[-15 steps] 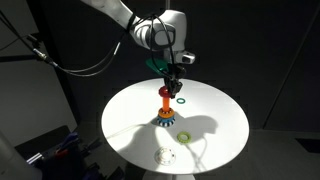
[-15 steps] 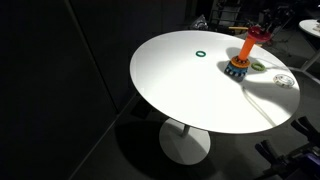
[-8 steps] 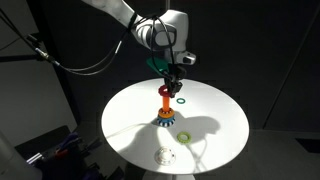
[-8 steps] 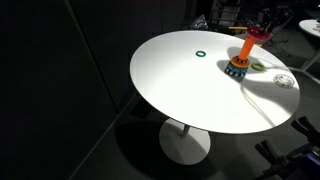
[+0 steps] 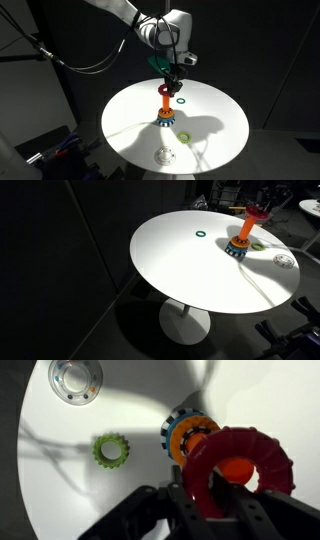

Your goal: Put the red ring on the ring holder

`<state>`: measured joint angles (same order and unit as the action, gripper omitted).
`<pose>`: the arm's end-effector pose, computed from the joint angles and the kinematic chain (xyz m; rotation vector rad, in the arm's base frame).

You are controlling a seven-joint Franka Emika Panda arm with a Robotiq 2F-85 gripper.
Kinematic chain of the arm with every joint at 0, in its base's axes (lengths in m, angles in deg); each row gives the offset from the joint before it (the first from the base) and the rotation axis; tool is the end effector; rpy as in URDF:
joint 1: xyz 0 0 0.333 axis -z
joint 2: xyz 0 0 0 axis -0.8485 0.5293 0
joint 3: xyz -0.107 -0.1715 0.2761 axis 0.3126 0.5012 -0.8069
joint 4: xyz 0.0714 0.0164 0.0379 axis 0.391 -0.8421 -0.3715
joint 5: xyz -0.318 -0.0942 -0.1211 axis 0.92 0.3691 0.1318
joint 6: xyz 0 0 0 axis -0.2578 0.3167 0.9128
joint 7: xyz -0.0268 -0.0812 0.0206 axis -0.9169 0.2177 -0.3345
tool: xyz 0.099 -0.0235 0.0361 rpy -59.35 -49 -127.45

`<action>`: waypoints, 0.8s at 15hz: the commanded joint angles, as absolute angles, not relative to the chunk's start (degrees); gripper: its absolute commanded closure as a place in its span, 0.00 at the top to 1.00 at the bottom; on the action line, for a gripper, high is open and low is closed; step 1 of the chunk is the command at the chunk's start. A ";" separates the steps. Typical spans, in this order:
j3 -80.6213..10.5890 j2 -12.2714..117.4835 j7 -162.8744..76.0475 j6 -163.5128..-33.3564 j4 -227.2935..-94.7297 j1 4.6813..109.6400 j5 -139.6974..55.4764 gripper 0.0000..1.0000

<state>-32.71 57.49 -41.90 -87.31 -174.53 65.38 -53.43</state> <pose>0.5907 -0.1307 0.3673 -3.0033 0.5618 0.0850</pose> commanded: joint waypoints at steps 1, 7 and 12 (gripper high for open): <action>-33.68 59.72 -40.33 -83.97 -170.71 66.54 -55.09 0.09; -33.59 61.64 -41.56 -80.83 -168.02 66.22 -54.33 0.09; -33.07 61.84 -44.21 -77.53 -166.48 64.99 -52.55 0.09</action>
